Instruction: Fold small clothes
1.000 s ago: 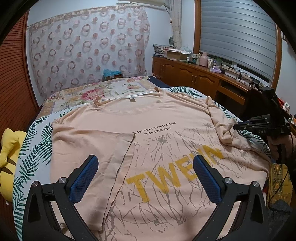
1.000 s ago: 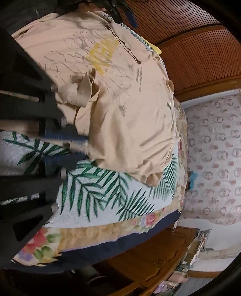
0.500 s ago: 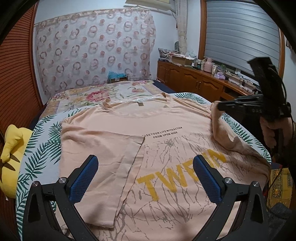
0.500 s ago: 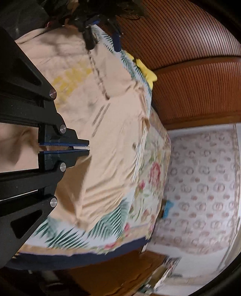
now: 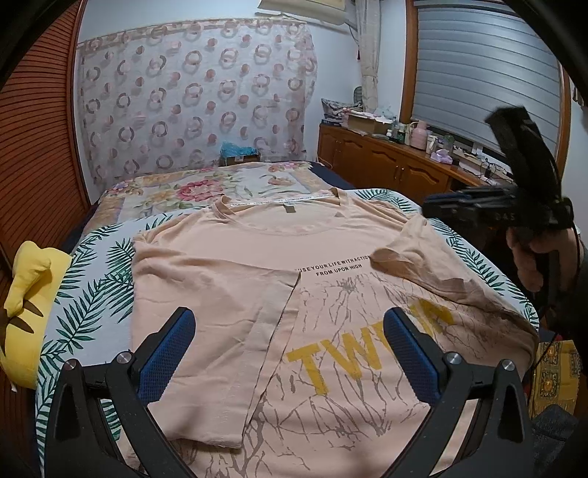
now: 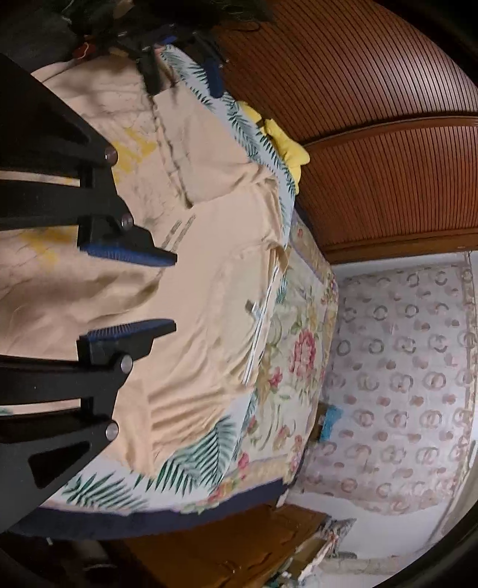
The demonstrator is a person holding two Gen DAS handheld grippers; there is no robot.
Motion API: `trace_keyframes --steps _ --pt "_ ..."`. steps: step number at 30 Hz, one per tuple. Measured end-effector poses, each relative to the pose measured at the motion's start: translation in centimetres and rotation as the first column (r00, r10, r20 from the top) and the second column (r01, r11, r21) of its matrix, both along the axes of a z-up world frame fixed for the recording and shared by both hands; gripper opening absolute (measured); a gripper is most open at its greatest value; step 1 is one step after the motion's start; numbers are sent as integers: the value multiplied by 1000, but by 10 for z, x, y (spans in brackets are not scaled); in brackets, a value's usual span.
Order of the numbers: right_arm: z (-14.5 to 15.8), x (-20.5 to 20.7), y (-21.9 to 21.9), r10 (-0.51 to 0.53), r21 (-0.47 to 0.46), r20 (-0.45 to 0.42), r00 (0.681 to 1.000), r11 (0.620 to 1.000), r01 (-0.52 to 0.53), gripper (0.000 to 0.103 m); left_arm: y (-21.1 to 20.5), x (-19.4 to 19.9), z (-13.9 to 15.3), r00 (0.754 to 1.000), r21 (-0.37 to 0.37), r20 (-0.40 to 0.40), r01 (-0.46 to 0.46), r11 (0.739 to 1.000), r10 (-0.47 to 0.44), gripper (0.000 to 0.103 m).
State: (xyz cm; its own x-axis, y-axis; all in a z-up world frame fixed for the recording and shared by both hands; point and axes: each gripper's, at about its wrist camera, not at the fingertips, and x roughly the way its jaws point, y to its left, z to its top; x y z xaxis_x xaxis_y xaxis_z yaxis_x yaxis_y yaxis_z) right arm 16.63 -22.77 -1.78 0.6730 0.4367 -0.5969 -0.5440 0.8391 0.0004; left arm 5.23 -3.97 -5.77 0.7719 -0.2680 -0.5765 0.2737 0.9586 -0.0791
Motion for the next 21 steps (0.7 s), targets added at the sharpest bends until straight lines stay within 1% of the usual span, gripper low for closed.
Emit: trace_keyframes --steps 3,6,11,14,16,21 --pt "-4 -12 -16 -44 -16 -1 999 999 44 37 1 0 0 1000 -7 -1 -1 1000 1 103" --pt "-15 -30 -34 -88 -38 -16 996 995 88 37 0 0 0 1000 -7 -3 -1 1000 1 103" --pt "-41 -50 -56 -139 -27 -81 987 990 137 37 -4 0 -3 1000 -6 -12 8 1000 -8 103" --pt "-55 -55 -62 -146 -15 -124 982 989 145 37 -7 0 -5 1000 2 -18 14 1000 -14 103" --pt "-59 -56 -67 -144 -5 -143 979 989 145 37 -10 0 -6 1000 5 -22 16 1000 -16 103" --pt "-65 -56 -64 -119 7 -158 980 992 122 36 -10 -1 -8 1000 5 -27 15 1000 -15 103"
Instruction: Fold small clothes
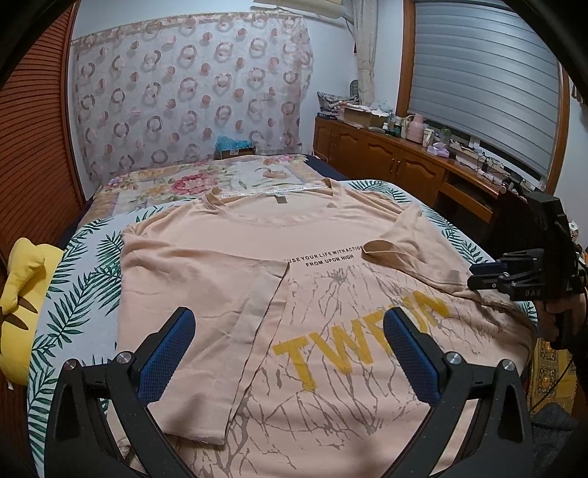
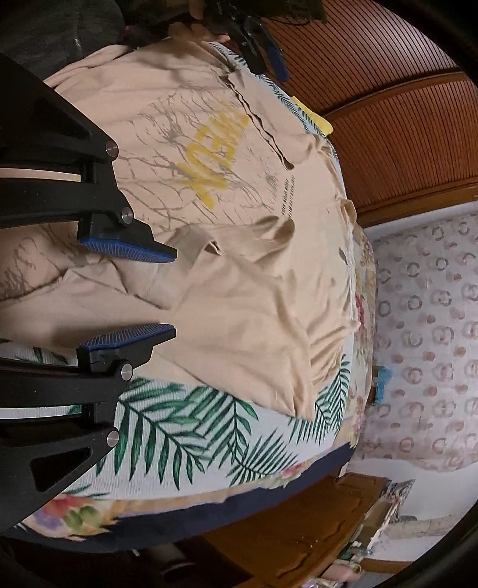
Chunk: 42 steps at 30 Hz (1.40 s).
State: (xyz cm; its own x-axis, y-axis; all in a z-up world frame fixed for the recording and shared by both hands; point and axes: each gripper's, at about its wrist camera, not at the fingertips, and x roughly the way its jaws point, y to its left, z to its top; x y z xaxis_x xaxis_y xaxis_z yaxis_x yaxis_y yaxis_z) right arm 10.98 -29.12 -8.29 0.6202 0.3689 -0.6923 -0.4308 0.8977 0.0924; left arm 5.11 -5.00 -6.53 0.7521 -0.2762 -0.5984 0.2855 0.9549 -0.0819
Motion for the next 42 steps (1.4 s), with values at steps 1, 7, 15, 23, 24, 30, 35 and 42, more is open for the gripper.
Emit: trace_keyframes --steps 1,7,15,23,24,30,35,42 --pt "-1 0 0 1 -4 -2 1000 1000 -1 34 0 0 0 1000 -2 -1 -2 1000 2 103" --pt "-5 -2 9 28 -13 0 1000 1000 -28 11 1 1 -1 1000 -6 -5 -5 1000 5 103" --pt "-9 -29 23 107 2 -8 994 994 -107 11 2 0 -1 1000 -4 -6 -4 1000 4 103" --pt "-11 -44 33 129 28 -18 991 991 -129 15 4 0 -3 1000 -7 -8 -12 1000 12 103" --pt "-10 -45 34 136 31 -16 991 990 -135 15 6 0 -3 1000 -9 -7 -15 1000 15 103" --pt "2 -38 33 113 -14 29 993 994 -112 32 23 7 0 1000 -13 -3 -29 999 29 103" --pt "7 -8 19 49 -64 68 997 997 -44 46 43 25 5 998 20 3 -62 998 62 102" --pt "8 55 -5 -55 -92 66 996 994 61 46 80 59 6 994 18 -21 -110 994 110 90"
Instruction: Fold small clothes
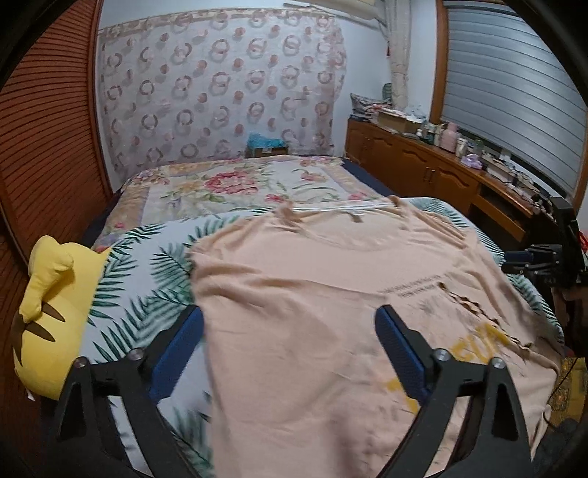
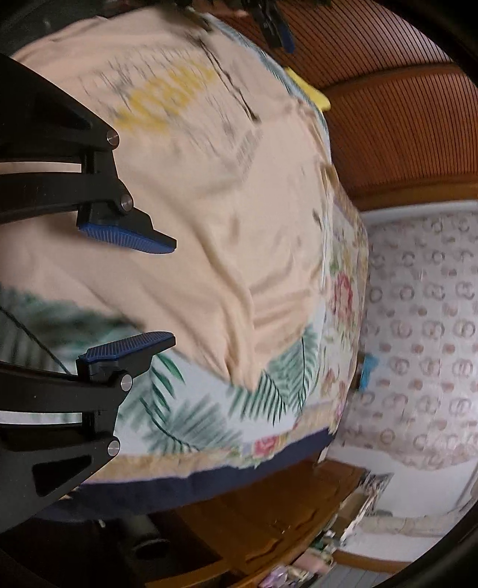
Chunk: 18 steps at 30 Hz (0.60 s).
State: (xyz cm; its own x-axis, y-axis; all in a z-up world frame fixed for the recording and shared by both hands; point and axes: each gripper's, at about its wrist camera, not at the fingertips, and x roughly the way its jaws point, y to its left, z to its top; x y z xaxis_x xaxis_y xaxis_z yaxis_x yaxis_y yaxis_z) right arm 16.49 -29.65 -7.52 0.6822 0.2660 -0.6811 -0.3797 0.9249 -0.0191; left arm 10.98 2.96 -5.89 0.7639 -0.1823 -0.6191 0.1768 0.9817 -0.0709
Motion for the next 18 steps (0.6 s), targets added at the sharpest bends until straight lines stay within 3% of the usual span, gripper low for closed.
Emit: trace_keyframes --steps 3,12,18 --pt "-3 24 -7 -42 3 -10 999 999 42 46 16 16 -4 999 -1 -26 -20 1000 20 82" --pt "-12 78 -7 -80 41 -76 994 996 83 46 51 57 -16 993 3 -91 -75 997 75 82" --pt "-14 96 3 -69 23 -52 996 997 70 46 59 84 -30 988 24 -134 -79 997 81 78"
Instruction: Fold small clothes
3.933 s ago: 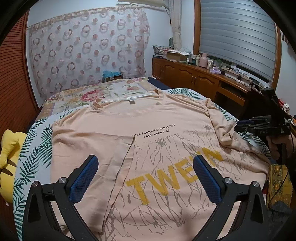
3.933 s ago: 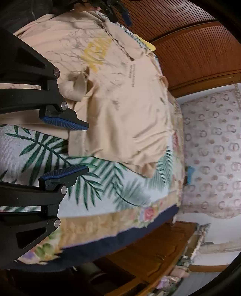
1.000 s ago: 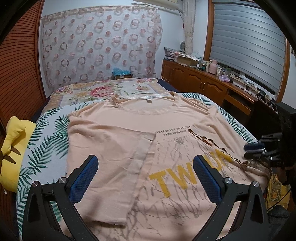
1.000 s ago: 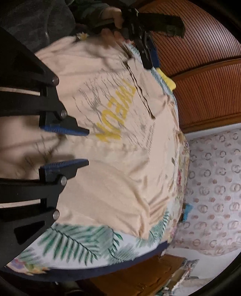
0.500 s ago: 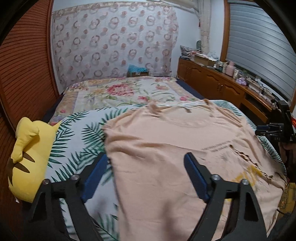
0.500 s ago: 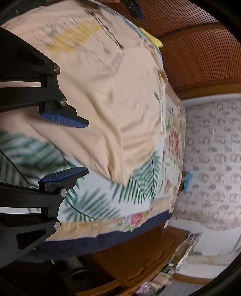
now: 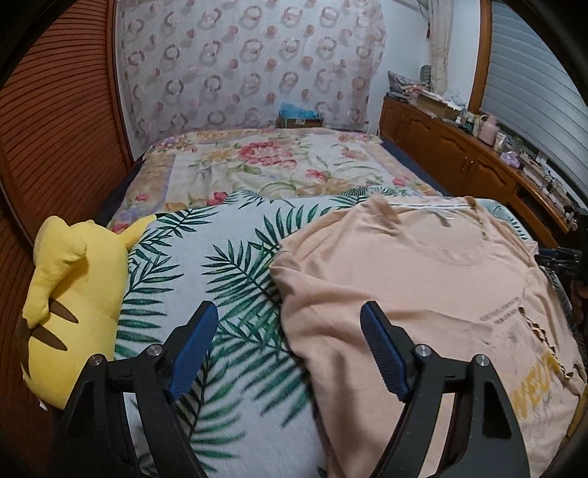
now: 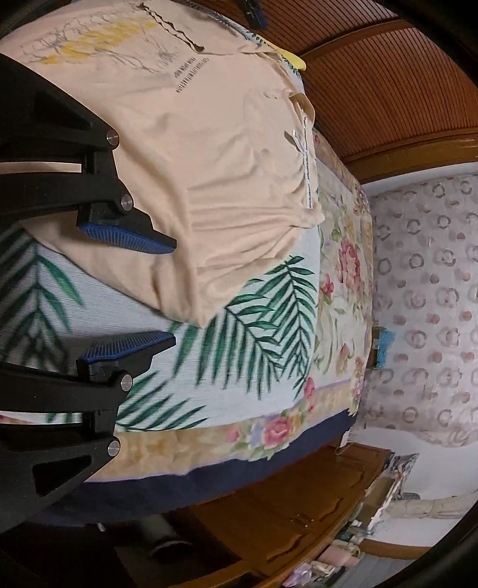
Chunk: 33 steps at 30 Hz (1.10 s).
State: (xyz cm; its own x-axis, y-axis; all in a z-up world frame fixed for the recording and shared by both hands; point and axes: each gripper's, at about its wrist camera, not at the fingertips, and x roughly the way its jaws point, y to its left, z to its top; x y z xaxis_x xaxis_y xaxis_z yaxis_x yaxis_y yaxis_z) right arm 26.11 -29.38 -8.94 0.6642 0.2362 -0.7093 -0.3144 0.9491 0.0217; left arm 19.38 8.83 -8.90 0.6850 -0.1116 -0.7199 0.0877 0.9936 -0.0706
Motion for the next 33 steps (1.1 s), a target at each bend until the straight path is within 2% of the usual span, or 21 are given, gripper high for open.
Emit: trace_keyframes --steps 6,11,13,18,22,26,28,31,33 --pt "-8 10 5 19 -21 35 999 1000 -18 46 5 23 -13 999 10 -50 8 1000 -8 62" --pt "-10 14 5 42 -22 33 999 999 -41 46 7 38 -17 997 2 -77 15 1000 -15 59" --pt "-8 15 3 56 -22 29 998 998 -55 41 6 42 -19 996 1 -85 22 1000 -22 59" --pt "-6 18 6 110 -18 10 994 994 -110 16 -1 46 -19 995 -8 -90 48 999 -49 56" --pt "-5 20 9 130 -14 6 991 991 -130 6 -3 46 -18 994 -5 -89 61 998 -61 52" --pt "1 18 7 108 -28 60 992 994 -107 5 -2 48 -17 992 -26 -97 78 997 -80 39" --pt "8 19 2 67 -35 103 992 997 -64 4 -2 50 -16 991 -42 -103 87 995 -91 39" --pt "20 21 -10 -10 -50 163 987 999 18 4 -2 50 -16 991 -23 -105 80 997 -82 39" --pt "20 25 -15 -28 -63 163 986 997 39 4 -3 51 -17 991 -20 -103 80 997 -82 39"
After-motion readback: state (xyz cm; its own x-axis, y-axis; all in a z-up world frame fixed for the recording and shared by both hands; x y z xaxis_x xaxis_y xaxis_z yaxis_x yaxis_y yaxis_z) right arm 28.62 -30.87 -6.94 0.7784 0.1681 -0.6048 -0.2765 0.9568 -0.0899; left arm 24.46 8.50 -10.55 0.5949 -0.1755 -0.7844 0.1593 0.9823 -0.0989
